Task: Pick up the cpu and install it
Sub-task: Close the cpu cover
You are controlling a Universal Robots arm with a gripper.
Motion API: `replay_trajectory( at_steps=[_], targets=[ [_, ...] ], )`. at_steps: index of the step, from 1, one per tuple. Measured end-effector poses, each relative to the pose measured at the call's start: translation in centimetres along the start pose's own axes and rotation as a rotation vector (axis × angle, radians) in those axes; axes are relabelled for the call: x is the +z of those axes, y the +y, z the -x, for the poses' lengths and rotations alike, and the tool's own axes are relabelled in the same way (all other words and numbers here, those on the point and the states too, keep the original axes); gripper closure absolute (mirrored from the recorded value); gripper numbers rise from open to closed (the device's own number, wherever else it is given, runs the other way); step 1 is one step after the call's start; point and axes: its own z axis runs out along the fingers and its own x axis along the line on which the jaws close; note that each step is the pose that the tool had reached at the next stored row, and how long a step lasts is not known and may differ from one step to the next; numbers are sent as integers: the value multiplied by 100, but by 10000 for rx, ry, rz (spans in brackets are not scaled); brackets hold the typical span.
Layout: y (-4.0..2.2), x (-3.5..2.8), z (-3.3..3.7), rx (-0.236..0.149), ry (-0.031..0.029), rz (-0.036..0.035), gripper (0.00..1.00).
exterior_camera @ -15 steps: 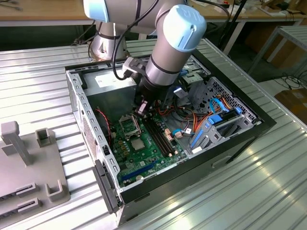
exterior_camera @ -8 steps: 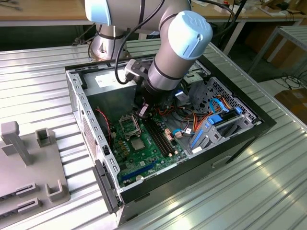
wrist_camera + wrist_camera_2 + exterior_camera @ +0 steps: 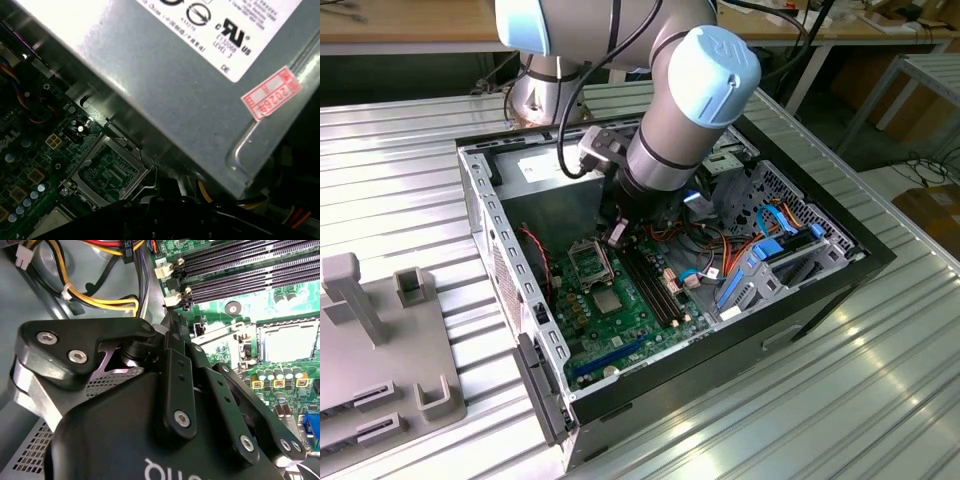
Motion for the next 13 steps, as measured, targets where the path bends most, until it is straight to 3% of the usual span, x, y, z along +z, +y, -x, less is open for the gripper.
replay_trajectory(
  at_steps=[9, 13],
  targets=[
    [4, -33, -4, 1, 28, -31, 89],
    [10, -66, -2, 12, 128, -138, 89]
  ],
)
